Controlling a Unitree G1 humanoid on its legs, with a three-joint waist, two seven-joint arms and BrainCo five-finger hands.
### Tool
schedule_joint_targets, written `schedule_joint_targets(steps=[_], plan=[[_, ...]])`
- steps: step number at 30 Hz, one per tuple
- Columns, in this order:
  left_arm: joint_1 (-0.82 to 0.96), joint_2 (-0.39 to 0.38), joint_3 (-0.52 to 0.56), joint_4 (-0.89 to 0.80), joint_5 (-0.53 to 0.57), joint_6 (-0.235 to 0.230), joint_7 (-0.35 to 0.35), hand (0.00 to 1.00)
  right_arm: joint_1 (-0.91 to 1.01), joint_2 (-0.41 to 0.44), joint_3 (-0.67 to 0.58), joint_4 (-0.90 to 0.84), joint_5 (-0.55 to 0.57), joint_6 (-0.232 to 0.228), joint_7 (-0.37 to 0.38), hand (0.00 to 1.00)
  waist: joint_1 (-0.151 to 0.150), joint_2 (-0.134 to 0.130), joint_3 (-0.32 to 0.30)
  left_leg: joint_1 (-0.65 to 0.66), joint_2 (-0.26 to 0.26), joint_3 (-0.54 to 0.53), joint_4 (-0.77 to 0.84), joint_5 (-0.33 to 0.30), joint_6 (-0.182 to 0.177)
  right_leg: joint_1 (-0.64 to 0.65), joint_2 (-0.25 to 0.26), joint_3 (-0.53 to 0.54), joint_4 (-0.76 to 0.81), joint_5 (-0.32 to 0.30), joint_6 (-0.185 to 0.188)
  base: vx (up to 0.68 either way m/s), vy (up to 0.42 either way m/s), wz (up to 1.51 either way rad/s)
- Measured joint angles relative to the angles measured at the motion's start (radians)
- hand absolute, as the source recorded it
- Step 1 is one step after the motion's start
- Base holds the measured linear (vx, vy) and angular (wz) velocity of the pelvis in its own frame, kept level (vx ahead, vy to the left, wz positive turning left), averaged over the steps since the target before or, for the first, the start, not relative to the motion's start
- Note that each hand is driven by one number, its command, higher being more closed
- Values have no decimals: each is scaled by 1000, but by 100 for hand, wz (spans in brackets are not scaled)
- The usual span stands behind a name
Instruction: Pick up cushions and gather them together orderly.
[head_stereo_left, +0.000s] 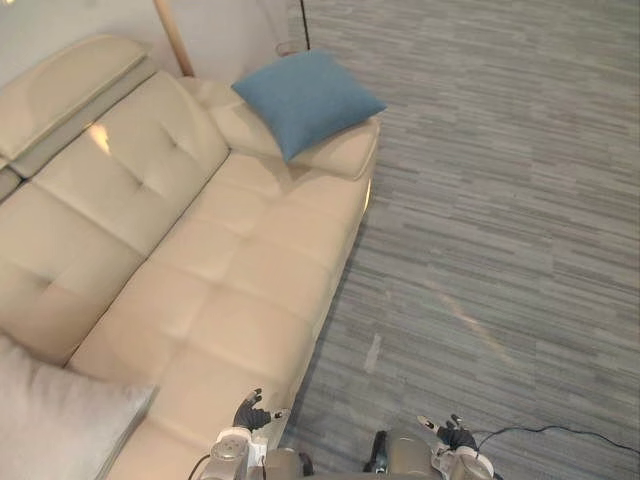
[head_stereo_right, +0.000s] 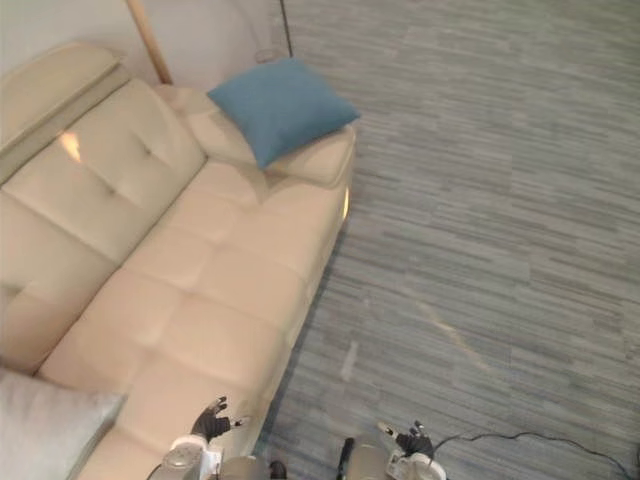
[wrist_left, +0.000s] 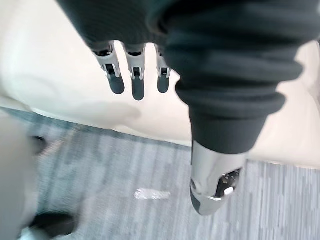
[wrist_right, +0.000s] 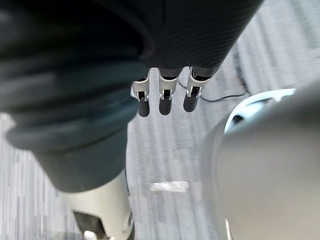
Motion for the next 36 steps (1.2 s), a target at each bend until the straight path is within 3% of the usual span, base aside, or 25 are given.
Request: schedule_joint_targets(steps=[2, 3, 4, 5, 7, 8, 9, 10, 11, 14, 16, 18, 19, 20, 22, 25, 26, 27, 28, 29, 31, 33, 34, 35, 36], plan=[[-13, 5, -4, 10, 2, 0, 0, 0, -13, -2, 2, 0, 0, 0, -2, 0, -15, -10, 7, 30, 12, 0, -49, 0, -6, -49, 16, -14, -181, 92, -6, 459, -200, 2], [-11, 16, -13, 24, 3, 1, 0, 0, -1, -1, 2, 3, 0, 1, -4, 0, -22, -33, 2, 62, 8, -8, -61, -3, -43, -46, 28, -3, -328, 232, -46, 503, -234, 11], [-11, 17, -15, 31, 4, 1, -1, 0, 6, -3, 1, 7, 0, 1, -5, 0, -25, -33, 1, 76, 9, -18, -57, -11, -60, -39, 33, 2, -324, 297, -107, 551, -242, -9], [-5, -4, -7, 53, 5, 0, -2, 0, 4, -18, -7, 17, 0, 1, -6, 0, -25, 8, -1, 78, 53, -35, -8, -14, -90, -25, 67, -4, -293, 256, -147, 575, -241, -29], [-6, -23, 19, 62, 20, 0, -1, 0, 1, -19, -23, 21, 0, 1, -6, 0, -24, 29, 3, -45, 90, -95, 306, 75, -197, 42, 110, 12, -323, 195, -173, 673, -274, -34], [-5, -26, 22, 62, 21, 0, -1, 0, 1, -19, -23, 22, 0, 1, -6, 0, -25, 31, 3, -55, 92, -102, 331, 78, -197, 49, 113, 13, -329, 193, -175, 542, -178, -17], [0, -34, 36, 62, 21, 0, -1, 0, 5, -20, -23, 36, 1, 2, -6, 0, -24, 41, 5, -114, 103, -135, 514, 98, -198, 120, 140, 20, -375, 184, -182, 505, -106, -22], [13, -30, 44, 57, 20, 0, -3, 0, 12, -17, -22, 41, 2, 6, -7, 0, -17, 36, 13, -181, 115, -137, 721, 82, -173, 233, 163, 35, -435, 165, -185, 505, -106, -24], [14, -26, 44, 47, 20, -3, -2, 0, 12, -13, -23, 41, 2, 5, -7, 0, -13, 33, 15, -205, 112, -133, 762, 72, -158, 265, 165, 40, -448, 157, -188, 526, -90, -31], [15, -26, 43, 5, 19, -8, -1, 0, -7, -5, -41, 38, 14, 5, -9, 0, 13, 20, 18, -370, 92, -75, 770, 24, -107, 389, 166, 96, -525, 144, -179, 353, -12, -46], [14, -26, 42, -10, 19, -8, -1, 0, -31, -2, -52, 38, 18, 5, -17, 0, 17, 17, 20, -436, 40, -75, 561, 16, -96, 445, 143, 124, -569, 136, -151, 399, 92, -38], [23, -37, 31, -10, 11, -7, -1, 0, -28, -15, -51, 43, 18, 3, -18, 0, 21, 36, 7, -418, -20, -91, 95, 131, -126, 494, 123, 151, -615, 106, -99, 422, 175, -34], [26, -38, 30, -8, 8, -7, -1, 0, -28, -18, -49, 48, 18, 4, -19, 0, 28, 43, 4, -414, -20, -101, 36, 221, -121, 508, 124, 164, -625, 96, -85, 452, 225, -47], [27, -34, 32, -4, 0, -6, -1, 0, -27, -14, -42, 53, 17, 6, -25, 0, 43, 27, -6, -393, -48, -106, 20, 284, -65, 528, 106, 190, -632, 83, -61, 551, 194, -21], [12, -17, 31, -4, 0, -5, -1, 0, -26, -6, -41, 53, 12, 6, -24, 0, 34, -13, -19, -416, -95, -104, 96, 225, -14, 544, 58, 191, -619, 64, -8, 554, 155, 12], [8, -11, 29, 10, -5, 0, -2, 0, -37, -9, -44, 44, -2, 5, -22, 0, 42, -21, -14, -346, -88, -81, 129, 135, 0, 406, 25, 253, -204, 37, 105, 517, 176, -4], [11, -5, 29, 24, -12, 3, -2, 0, -38, 0, -43, 43, -4, 3, -18, 0, 41, -28, -9, -280, -92, -78, 98, 121, -3, 329, -5, 255, 13, 51, 172, 440, 40, -1], [20, 4, 23, 35, -22, 4, -1, 0, -34, 2, -43, 47, -4, 6, -14, 0, 41, -28, -6, -183, -89, -76, 49, 111, -9, 271, -44, 211, 184, 27, 129, 440, 40, -1], [23, 7, 19, 34, -21, 4, -1, 0, -33, 1, -43, 47, -4, 6, -14, 0, 41, -25, -5, -152, -86, -74, 31, 111, -10, 261, -57, 187, 201, 18, 108, 473, -32, -9], [31, 15, 9, 34, -22, 3, -1, 0, -33, -4, -42, 46, -5, 5, -15, 0, 39, -10, -1, -82, -69, -64, -9, 101, -22, 227, -83, 120, 181, -1, 65, 284, -65, -21], [34, 24, 3, 34, -27, 2, -1, 0, -44, -5, -28, 45, -7, 5, -14, 0, 36, -2, -2, -43, -36, -54, -15, 75, -43, 168, -86, 66, 63, -1, 47, 303, -152, -24], [35, 25, 2, 34, -30, 2, -1, 0, -46, -8, -10, 46, -9, 6, -13, 0, 26, 3, -5, -42, 7, -57, 9, 31, -74, 95, -67, 63, -144, 57, 44, 294, -290, -8], [38, 26, 3, 35, -35, 2, -1, 0, -44, -9, -10, 46, -9, 7, -13, 0, 16, 0, -6, -29, 20, -67, 11, 8, -92, 79, -54, 105, -278, 127, 52, 254, -280, 19], [44, 27, 1, 38, -35, 2, 0, 0, -26, -15, -11, 49, -9, 7, -14, 0, 2, -4, -10, -22, 30, -91, 12, -10, -117, 89, -38, 136, -330, 253, 51, 348, -353, 19], [46, 2, 0, 52, -35, 0, 1, 0, -4, -42, -17, 59, -10, 8, -16, 0, -3, 37, -25, -5, 62, -139, 0, -19, -118, 99, 7, 126, -314, 206, 21, 462, -390, 10]])
